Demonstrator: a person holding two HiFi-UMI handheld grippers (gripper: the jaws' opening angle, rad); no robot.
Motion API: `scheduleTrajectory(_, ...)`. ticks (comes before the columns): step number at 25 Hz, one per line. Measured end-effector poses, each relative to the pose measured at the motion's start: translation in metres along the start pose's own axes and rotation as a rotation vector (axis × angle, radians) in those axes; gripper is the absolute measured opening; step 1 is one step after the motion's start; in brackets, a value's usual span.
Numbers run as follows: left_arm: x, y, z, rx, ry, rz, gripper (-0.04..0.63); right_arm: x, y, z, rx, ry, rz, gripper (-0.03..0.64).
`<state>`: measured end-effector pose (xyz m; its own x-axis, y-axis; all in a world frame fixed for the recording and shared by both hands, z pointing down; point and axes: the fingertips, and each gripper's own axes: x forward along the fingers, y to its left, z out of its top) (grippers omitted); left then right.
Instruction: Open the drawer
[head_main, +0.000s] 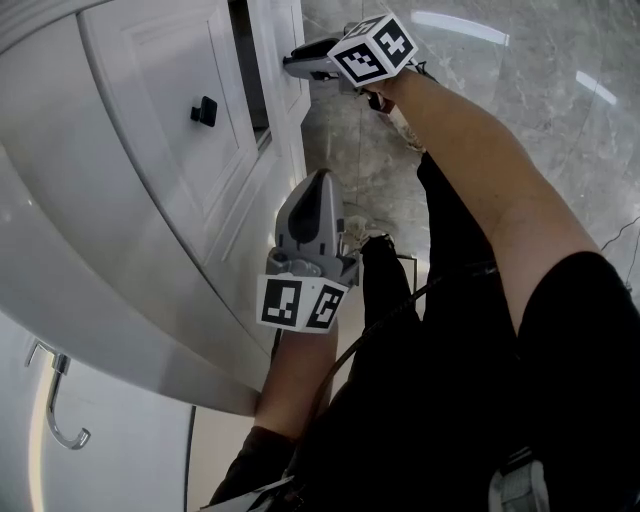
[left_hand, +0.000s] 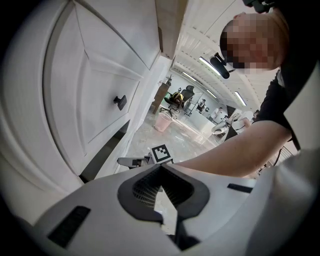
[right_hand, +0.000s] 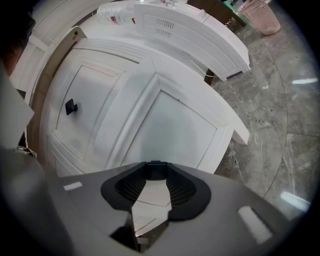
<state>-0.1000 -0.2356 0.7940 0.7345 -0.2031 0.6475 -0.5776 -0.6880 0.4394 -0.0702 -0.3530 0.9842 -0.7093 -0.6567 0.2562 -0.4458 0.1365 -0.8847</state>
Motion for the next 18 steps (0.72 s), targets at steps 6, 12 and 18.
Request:
scheduleTrajectory(6, 0.001, -0.004, 0.005, 0.008, -0.003, -0.006, 0.002, -0.013, -0.002, -0.004, 0.007, -0.004, -0.016, 0.124)
scheduleTrajectory(12, 0.001, -0.005, 0.006, 0.014, -0.001, -0.010, 0.002, -0.025, -0.004, -0.008, 0.021, -0.015, -0.022, 0.124)
scheduleTrajectory(18, 0.001, -0.006, 0.008, 0.017, -0.003, -0.016, 0.002, -0.035, -0.006, -0.011, 0.012, 0.002, -0.026, 0.124)
